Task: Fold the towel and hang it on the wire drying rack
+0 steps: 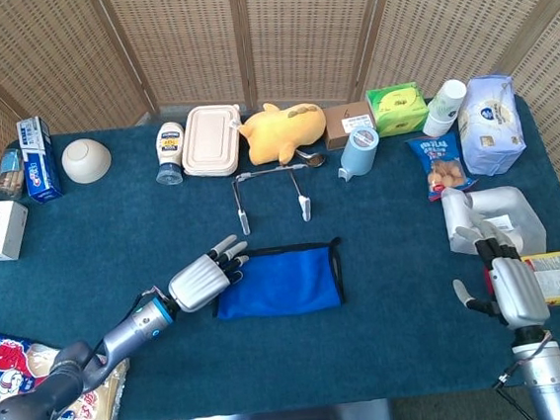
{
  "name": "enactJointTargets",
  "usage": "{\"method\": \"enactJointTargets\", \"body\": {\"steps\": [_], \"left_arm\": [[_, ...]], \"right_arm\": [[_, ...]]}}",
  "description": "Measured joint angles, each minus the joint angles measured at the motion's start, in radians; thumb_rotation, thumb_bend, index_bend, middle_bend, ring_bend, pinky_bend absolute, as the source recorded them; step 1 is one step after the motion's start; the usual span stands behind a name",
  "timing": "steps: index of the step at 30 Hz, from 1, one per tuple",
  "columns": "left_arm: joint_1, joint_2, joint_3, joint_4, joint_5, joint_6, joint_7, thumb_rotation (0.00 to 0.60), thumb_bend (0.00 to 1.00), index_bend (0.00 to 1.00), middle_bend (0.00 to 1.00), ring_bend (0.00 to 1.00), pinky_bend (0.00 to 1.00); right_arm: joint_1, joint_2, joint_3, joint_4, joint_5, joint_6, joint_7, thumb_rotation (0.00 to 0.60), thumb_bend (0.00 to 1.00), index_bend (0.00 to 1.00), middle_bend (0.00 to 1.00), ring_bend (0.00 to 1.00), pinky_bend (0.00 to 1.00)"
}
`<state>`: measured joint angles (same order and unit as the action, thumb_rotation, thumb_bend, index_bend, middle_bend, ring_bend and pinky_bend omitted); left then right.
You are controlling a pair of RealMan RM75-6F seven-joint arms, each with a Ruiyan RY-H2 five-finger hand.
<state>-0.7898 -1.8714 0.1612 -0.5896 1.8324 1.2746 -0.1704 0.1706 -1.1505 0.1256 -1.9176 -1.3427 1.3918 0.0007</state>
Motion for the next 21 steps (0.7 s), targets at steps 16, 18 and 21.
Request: {"method": "enactJointTargets", "body": {"steps": [16,18,21], "left_arm": [[-0.012,-0.014,-0.005,0.032,0.003,0.042,-0.016,0.600,0.44,0.63,0.33,0.08,0.00],[-0.008,-0.013,-0.005,0.036,-0.001,0.044,-0.021,0.600,0.44,0.64,0.34,0.09,0.00],[-0.006,-0.015,-0.005,0.041,-0.005,0.043,-0.026,0.600,0.44,0.68,0.36,0.10,0.00]], "right_arm": [[-0.010,0.008,0.005,-0.005,-0.008,0.012,0.020,0.600,0.35,0.14,0.05,0.00,0.00],[-0.011,0.009,0.006,-0.006,-0.008,0.013,0.023,0.600,0.35,0.14,0.05,0.00,0.00],[-0.013,0.009,0.007,-0.007,-0.009,0.015,0.025,0.600,0.35,0.14,0.05,0.00,0.00]]}}
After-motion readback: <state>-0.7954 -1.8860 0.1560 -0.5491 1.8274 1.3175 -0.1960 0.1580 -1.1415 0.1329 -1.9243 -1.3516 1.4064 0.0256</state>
